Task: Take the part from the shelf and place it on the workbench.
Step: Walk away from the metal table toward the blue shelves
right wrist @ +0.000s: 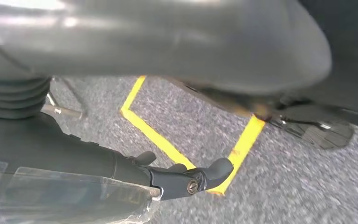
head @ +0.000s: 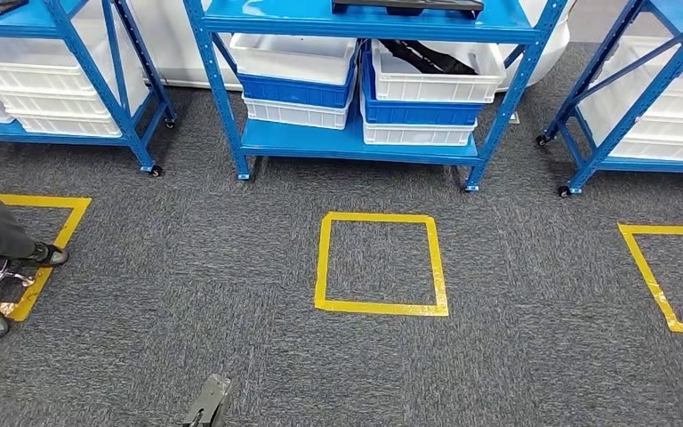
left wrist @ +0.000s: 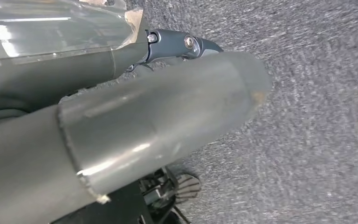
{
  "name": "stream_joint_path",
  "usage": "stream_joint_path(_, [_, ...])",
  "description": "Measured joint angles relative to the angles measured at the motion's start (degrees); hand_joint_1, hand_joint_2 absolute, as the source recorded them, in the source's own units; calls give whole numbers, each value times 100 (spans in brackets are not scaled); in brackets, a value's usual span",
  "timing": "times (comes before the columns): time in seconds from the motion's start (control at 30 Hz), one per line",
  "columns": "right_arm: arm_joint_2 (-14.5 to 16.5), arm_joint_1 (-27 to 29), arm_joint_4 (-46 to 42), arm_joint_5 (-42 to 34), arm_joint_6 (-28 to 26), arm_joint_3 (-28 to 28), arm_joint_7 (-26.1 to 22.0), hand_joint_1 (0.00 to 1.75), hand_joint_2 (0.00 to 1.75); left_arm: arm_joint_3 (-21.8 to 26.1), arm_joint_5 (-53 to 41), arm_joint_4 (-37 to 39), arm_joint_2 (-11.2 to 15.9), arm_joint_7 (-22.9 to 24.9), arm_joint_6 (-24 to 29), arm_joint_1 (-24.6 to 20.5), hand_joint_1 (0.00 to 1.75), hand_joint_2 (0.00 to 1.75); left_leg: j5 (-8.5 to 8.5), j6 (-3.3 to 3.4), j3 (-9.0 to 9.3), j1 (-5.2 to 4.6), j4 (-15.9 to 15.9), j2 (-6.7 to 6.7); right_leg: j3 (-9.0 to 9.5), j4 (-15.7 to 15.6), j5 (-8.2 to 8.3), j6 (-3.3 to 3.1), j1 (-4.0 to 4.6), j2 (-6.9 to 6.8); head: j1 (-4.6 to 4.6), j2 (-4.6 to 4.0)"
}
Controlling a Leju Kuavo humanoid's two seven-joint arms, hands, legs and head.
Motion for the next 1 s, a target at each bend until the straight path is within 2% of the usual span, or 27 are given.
stream_joint_path(0.07, [-2, -5, 0, 11, 25, -2, -13, 0, 0, 2, -1, -1, -3, -47, -76, -4, 0, 0, -62, -63, 24, -22, 7, 3, 85, -184, 23, -102, 27, -26, 4, 0])
stream_joint_path(0.17, [4, 1, 0, 16, 48, -6, -28, 0, 0, 3, -23, -18, -6, -84, -106, -12, 0, 0, -187, -159, 34, 15, 142, -49, 194, -208, 0, -222, -31, 19, -6, 0])
stream_joint_path(0.23, [13, -4, 0, 22, 42, -8, -31, 0, 0, 3, -49, -28, -6, -53, -90, -17, 0, 0, -474, -228, -233, 54, 725, -156, 274, -219, -19, -280, -69, 57, -28, 0])
stream_joint_path(0.3, [21, -8, 0, 28, 38, -10, -16, 0, 0, 3, -61, -29, -7, 41, -64, -19, 0, 0, -765, -279, -693, 80, 1511, -213, 328, -216, -64, -319, -67, 94, -34, 0])
stream_joint_path(0.33, [24, -6, 0, 31, 38, -13, -4, 0, 0, 3, -65, -29, -8, 94, -52, -22, 0, 0, -766, -291, -861, 87, 1722, -221, 361, -215, -93, -322, -64, 118, -35, 0])
stream_joint_path(0.37, [24, -4, 0, 34, 39, -18, 8, 0, 0, 3, -67, -29, -8, 136, -43, -27, 0, 0, -634, -293, -925, 93, 1707, -223, 406, -214, -129, -316, -64, 146, -35, 0])
stream_joint_path(0.4, [26, -4, 0, 38, 40, -25, 16, 0, 0, 4, -69, -29, -8, 164, -38, -36, 0, 0, -391, -284, -879, 97, 1470, -226, 465, -214, -172, -302, -65, 174, -36, 0])
stream_joint_path(0.43, [29, -2, 0, 41, 41, -35, 18, 0, 0, 4, -73, -29, -6, 182, -37, -48, 0, 0, -81, -266, -753, 100, 1072, -235, 515, -215, -219, -284, -66, 201, -37, 0])
stream_joint_path(0.47, [35, -3, 1, 44, 42, -44, 19, 0, 0, 4, -75, -28, -4, 192, -36, -62, 0, 0, 150, -244, -615, 92, 699, -251, 555, -215, -264, -259, -54, 219, -31, 0])
stream_joint_path(0.5, [39, -9, 1, 45, 43, -52, 21, 0, 0, 4, -78, -28, -4, 200, -36, -78, 0, 0, 287, -218, -508, 80, 412, -266, 577, -212, -302, -228, -37, 234, -26, 0])
stream_joint_path(0.53, [43, -13, 1, 45, 43, -57, 24, 0, 0, 3, -82, -27, -6, 208, -37, -90, 0, 0, 333, -191, -454, 62, 259, -278, 578, -217, -327, -199, -23, 242, -22, 0])
stream_joint_path(0.63, [46, -20, -1, 45, 44, -61, 33, 0, 0, 6, -89, -30, -15, 224, -34, -109, 0, 0, 264, -88, -394, 34, 162, -275, 595, -267, -382, -112, -13, 233, -23, 0])
stream_joint_path(0.7, [46, -23, -3, 47, 44, -61, 36, 0, 0, 13, -89, -35, -20, 205, -32, -121, 0, 0, 241, 0, -283, 59, 64, -264, 507, -27, -512, -94, -6, 178, -16, 0])
stream_joint_path(0.73, [46, -24, -4, 49, 44, -62, 35, 0, 0, 16, -89, -37, -21, 181, -32, -120, 0, 0, 226, 32, -232, 67, 32, -254, 330, 289, -620, -106, -8, 149, -9, 0])
stream_joint_path(0.8, [48, -25, -4, 55, 44, -69, 31, 0, 0, 26, -94, -36, -20, 114, -39, -106, 0, 0, 167, 65, -166, 55, 25, -239, -196, 1091, -823, -121, -11, 128, -3, 0])
stream_joint_path(0.83, [48, -17, -4, 58, 44, -76, 29, 0, 0, 34, -98, -36, -19, 86, -46, -92, 0, 0, 131, 68, -128, 47, 26, -240, -415, 1348, -833, -105, -11, 127, -2, 0])
stream_joint_path(0.87, [47, -4, -3, 61, 44, -85, 28, 0, 0, 44, -102, -36, -19, 67, -55, -78, 0, 0, 92, 68, -81, 41, 27, -248, -531, 1398, -747, -72, -11, 125, -2, 0])
stream_joint_path(0.9, [46, 9, -3, 62, 44, -92, 28, 0, 0, 53, -104, -36, -19, 55, -63, -68, 0, 0, 49, 62, -22, 38, 28, -259, -523, 1203, -554, -27, -11, 123, 1, 0])
stream_joint_path(0.93, [43, 19, -2, 62, 44, -97, 28, 0, 0, 60, -104, -36, -20, 46, -71, -62, 0, 0, 1, 48, 45, 38, 28, -268, -411, 802, -286, 19, -13, 110, 2, 0])
stream_joint_path(0.97, [42, 24, -2, 62, 44, -99, 28, 0, 0, 65, -105, -35, -19, 40, -77, -59, 0, 0, -48, 25, 95, 31, 26, -273, -287, 430, -51, 33, -12, 90, 3, 0])
stream_joint_path(1.0, [43, 22, -2, 63, 44, -102, 28, 0, 0, 69, -105, -34, -18, 34, -81, -63, 0, 0, -99, -6, 131, 21, 32, -274, -167, 116, 116, 23, -7, 78, 7, 0])
